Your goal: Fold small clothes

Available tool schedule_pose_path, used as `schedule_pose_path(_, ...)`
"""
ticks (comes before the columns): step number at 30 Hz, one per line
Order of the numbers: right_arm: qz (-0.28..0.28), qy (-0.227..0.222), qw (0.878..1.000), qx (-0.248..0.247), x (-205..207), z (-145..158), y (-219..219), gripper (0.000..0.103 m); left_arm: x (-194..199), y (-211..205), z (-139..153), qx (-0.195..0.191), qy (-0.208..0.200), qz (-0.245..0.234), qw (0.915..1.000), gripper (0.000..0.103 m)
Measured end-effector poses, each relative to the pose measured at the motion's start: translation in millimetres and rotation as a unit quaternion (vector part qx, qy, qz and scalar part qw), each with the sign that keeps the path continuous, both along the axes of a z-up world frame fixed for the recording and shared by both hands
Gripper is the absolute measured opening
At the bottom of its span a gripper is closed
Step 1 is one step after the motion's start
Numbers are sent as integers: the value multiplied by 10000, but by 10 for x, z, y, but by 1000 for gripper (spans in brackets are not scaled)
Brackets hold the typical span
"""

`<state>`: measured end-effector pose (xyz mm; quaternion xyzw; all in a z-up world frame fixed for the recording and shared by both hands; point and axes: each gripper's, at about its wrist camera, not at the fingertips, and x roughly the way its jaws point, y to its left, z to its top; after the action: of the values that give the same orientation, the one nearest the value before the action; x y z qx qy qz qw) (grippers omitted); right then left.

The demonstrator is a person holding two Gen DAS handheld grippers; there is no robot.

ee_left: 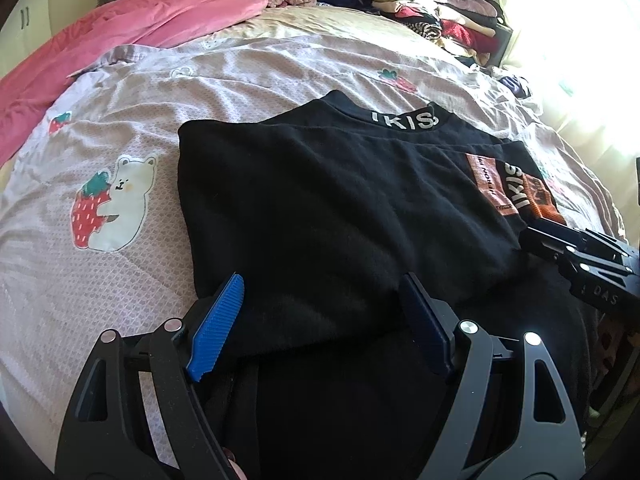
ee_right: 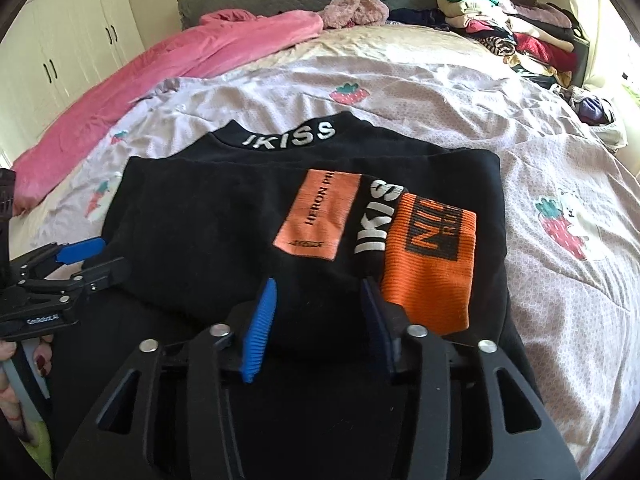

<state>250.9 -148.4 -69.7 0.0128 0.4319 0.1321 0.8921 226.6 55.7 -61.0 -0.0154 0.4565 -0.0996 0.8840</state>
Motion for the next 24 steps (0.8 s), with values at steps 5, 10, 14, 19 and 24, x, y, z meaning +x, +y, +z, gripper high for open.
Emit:
schedule_pose_path(5,23,-129,9999,-17,-116,51,22,55,-35,16,48,-97,24,-13,9999,75)
schedule_pose_path(10,-14,-159,9999,38,-163,86,1,61,-50,50,91,-217,20,8,9998,76)
schedule_pose_path(14,-81,-215,9997,56,-208,118,-19,70,-78,46,133,-159,-22,26,9999,79)
schedule_pose_path(19,-189,-275,9994,93,-259,157,-63,82,-157,17,235,272,-289,145,9991,87)
schedule_pose_path(24,-254,-422,9988,53,-336,254,-85,90,-211,46,317,307,-427,202,9984,93)
